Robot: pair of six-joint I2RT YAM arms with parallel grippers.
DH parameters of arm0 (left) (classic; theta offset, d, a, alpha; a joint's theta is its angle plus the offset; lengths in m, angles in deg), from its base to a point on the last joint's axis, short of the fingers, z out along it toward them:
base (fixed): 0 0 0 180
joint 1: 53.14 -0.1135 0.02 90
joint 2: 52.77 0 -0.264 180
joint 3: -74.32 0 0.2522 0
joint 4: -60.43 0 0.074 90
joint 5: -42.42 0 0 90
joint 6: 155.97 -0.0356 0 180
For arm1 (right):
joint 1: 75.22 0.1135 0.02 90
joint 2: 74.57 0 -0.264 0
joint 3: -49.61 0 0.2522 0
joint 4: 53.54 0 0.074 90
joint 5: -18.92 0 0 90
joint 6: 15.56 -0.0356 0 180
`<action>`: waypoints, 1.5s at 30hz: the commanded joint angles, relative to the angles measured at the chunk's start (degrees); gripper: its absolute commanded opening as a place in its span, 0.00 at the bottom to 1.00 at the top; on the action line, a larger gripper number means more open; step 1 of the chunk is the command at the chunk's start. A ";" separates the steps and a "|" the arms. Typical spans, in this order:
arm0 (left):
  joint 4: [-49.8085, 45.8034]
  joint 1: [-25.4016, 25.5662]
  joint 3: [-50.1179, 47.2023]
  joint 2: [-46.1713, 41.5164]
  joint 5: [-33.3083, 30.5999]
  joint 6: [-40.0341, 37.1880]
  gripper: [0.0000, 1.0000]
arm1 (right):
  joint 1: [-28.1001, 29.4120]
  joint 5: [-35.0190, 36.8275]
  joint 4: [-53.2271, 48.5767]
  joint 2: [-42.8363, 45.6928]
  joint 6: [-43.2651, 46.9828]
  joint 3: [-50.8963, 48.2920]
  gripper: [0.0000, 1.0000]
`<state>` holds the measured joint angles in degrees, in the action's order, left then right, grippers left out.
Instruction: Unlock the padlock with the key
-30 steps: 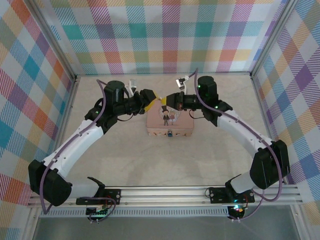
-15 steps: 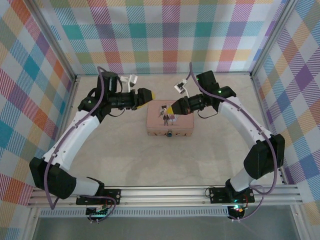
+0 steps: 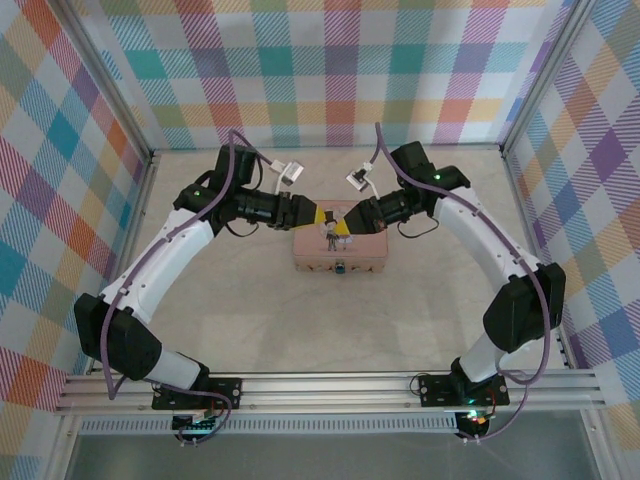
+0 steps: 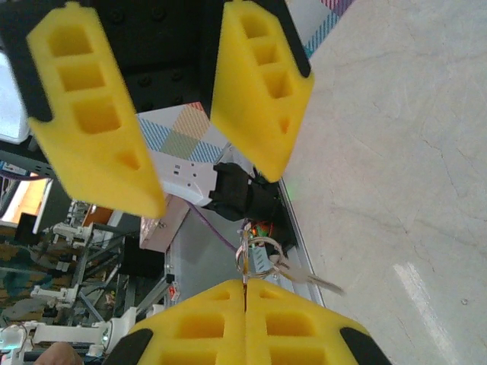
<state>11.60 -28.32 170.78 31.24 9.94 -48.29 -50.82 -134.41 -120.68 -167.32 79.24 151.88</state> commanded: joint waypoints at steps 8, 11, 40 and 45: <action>-6.20 2.67 4.00 2.75 3.67 -6.42 0.45 | 0.99 -2.86 -2.24 -1.19 3.15 2.14 0.00; -7.81 2.95 4.84 4.16 3.06 -7.06 0.45 | 1.13 -3.35 -2.78 -1.29 3.60 2.53 0.00; 4.65 3.20 0.63 2.16 0.23 2.99 0.00 | -2.69 -2.94 19.33 2.57 -15.16 -3.71 0.31; 22.19 3.15 -6.24 -1.10 -7.19 16.37 0.00 | -4.88 6.53 41.24 8.99 -32.35 -14.32 0.39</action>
<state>20.36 -25.57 167.76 33.62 7.29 -41.76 -54.80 -133.03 -96.60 -162.47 59.98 141.37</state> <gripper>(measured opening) 0.049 0.378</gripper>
